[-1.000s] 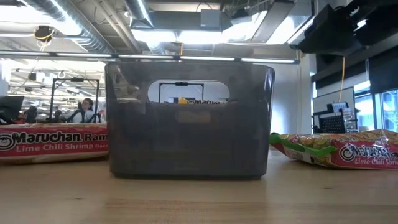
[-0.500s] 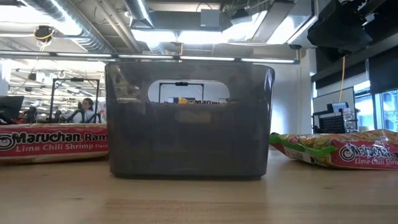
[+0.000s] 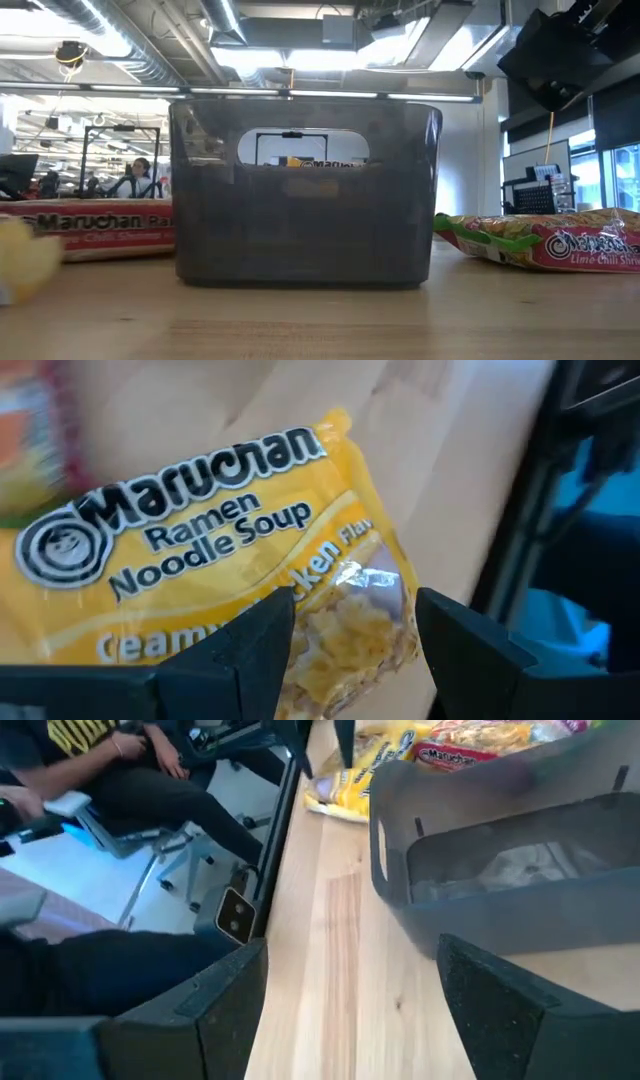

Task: Sort Maruchan noodles
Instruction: Put the yellow noodle pack into the transparent bin

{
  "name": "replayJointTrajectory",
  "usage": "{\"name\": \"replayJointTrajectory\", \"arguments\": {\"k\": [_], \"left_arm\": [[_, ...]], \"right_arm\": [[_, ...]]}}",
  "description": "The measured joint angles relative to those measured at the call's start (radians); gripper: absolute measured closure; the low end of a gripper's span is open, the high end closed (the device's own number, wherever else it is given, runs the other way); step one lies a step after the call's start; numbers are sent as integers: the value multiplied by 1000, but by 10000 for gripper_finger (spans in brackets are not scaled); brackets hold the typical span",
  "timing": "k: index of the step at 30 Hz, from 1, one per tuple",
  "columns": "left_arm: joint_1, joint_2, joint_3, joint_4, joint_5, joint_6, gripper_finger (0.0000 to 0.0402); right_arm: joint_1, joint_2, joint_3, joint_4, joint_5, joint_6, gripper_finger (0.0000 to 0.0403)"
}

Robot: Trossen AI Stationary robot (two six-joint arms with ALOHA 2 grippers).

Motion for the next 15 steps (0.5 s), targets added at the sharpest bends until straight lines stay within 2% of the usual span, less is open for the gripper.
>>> {"name": "replayJointTrajectory", "arguments": {"k": [10,15], "left_arm": [[29,22,-5,207,-29,198,194],[51,25,6,261,-62,260,194]], "right_arm": [[61,49,20,54,59,30,134],[72,161,128,41,34,60,134]]}}
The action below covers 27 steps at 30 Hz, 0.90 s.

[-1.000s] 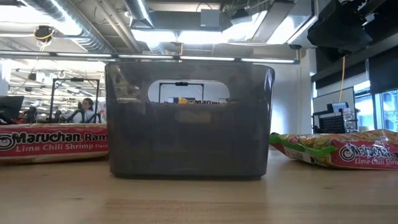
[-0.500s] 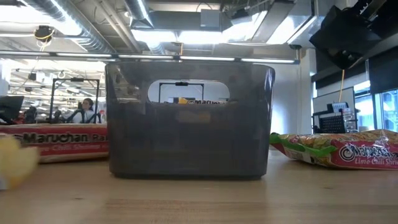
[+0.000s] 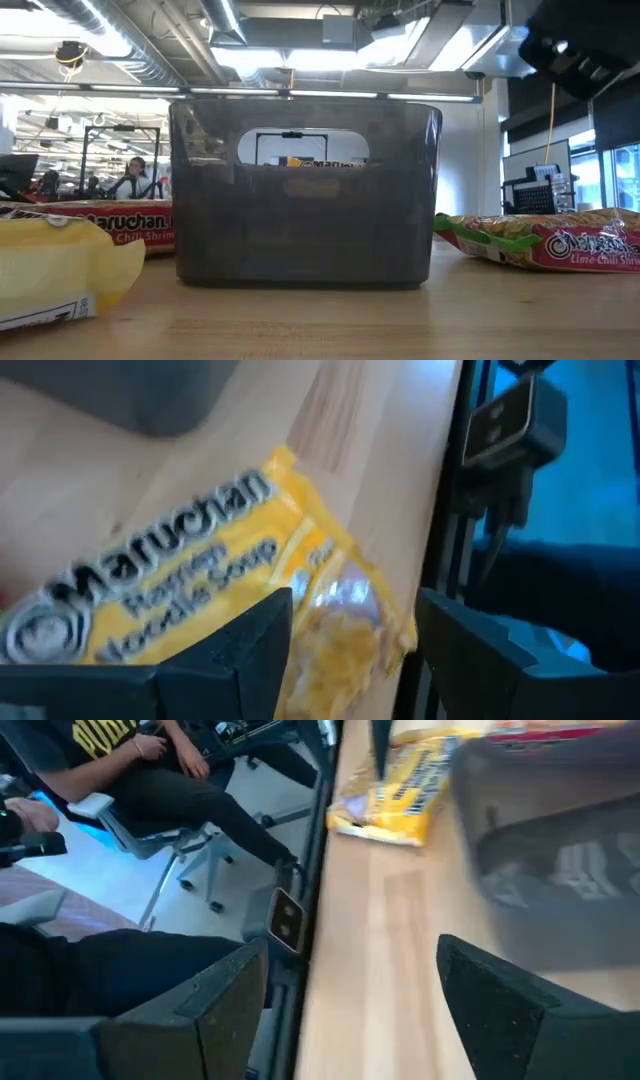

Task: Sort Maruchan noodles
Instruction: Put the yellow noodle pack into the transparent bin

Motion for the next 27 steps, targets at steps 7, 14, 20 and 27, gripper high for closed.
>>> {"name": "replayJointTrajectory", "arguments": {"k": [7,14,20,27], "left_arm": [[-30,-30,77,-158,-6,-193,194],[-75,-1,83,-269,-45,-487,194],[-63,59,86,-226,-56,-409,194],[-26,83,85,-61,-71,-280,194]], "right_arm": [[-10,132,186,-11,45,0,134],[-38,289,353,-59,111,71,134],[-48,407,430,-73,110,179,134],[-37,440,432,-181,133,324,134]]}}
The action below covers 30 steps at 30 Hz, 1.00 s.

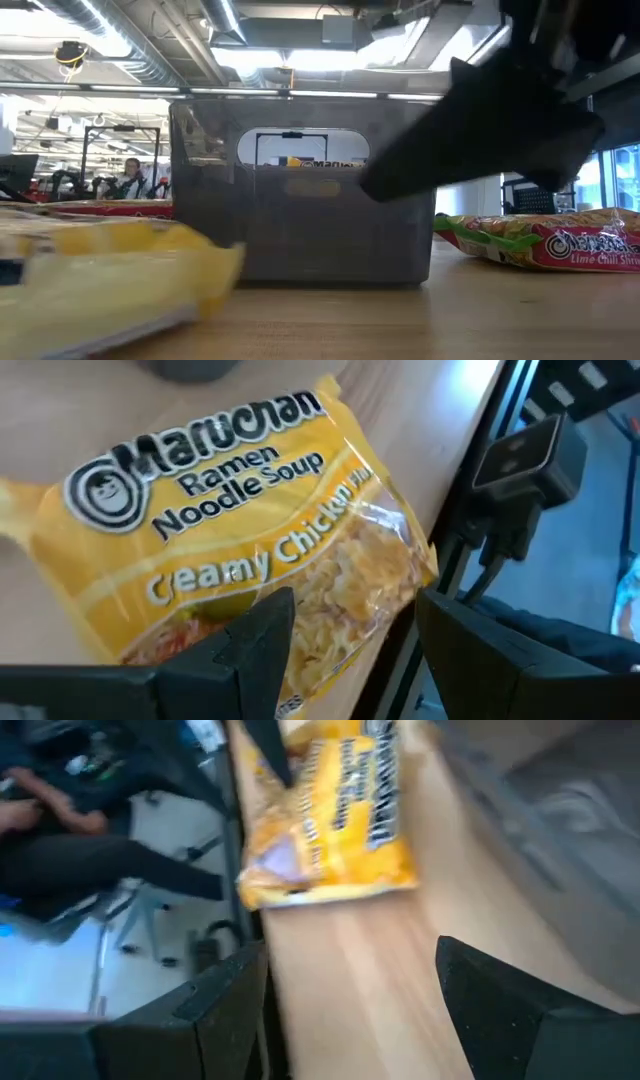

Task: Sort Maruchan noodles
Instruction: Put the yellow noodle pack into the transparent bin

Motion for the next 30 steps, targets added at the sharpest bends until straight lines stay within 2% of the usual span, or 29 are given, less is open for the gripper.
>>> {"name": "replayJointTrajectory", "arguments": {"k": [3,15,21,25,30], "left_arm": [[21,2,-2,31,-14,48,194],[100,44,2,70,-31,30,194],[99,47,-2,174,-53,44,194],[100,53,-2,250,-91,101,194],[111,53,-3,384,-89,189,194]], "right_arm": [[3,3,0,-47,58,27,134],[-5,4,0,-83,79,25,134],[31,4,0,-69,83,-118,134],[53,4,0,31,105,-247,134],[50,3,0,123,108,-358,134]]}}
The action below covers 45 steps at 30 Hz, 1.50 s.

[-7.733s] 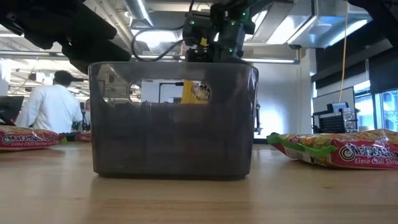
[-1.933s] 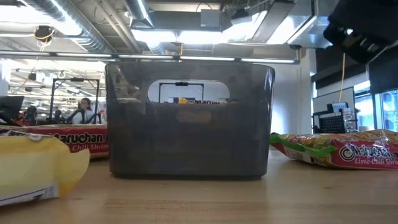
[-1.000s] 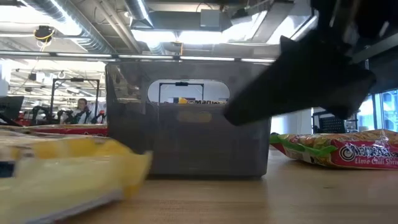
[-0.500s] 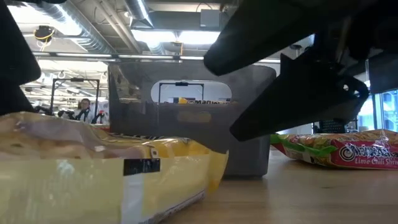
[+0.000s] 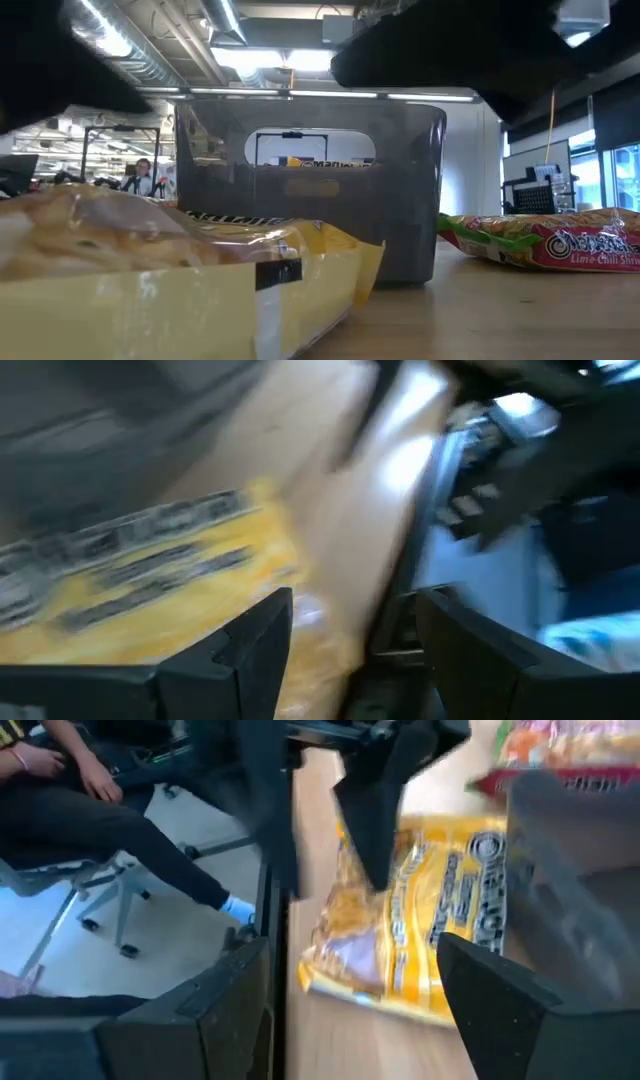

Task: Sort Maruchan noodles
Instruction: Put the yellow noodle pack into the transparent bin

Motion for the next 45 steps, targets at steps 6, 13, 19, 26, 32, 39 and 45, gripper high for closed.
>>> {"name": "replayJointTrajectory", "arguments": {"k": [6,13,19,26,32,39,45], "left_arm": [[1,-16,0,62,50,99,194],[-51,-39,2,0,34,77,194],[-102,-44,0,-309,0,-249,194],[-103,-19,1,-411,-6,-385,194],[-69,24,2,-224,21,-249,194],[-17,27,2,-40,33,-40,194],[1,23,2,31,98,50,194]], "right_arm": [[0,11,0,53,24,-102,134],[6,108,1,251,31,-237,134],[-3,161,42,217,23,-230,134],[-25,161,51,191,9,-229,134],[-27,160,51,157,-3,-230,134],[-28,95,51,37,-13,-157,134],[-29,100,51,-72,-9,-102,134]]}}
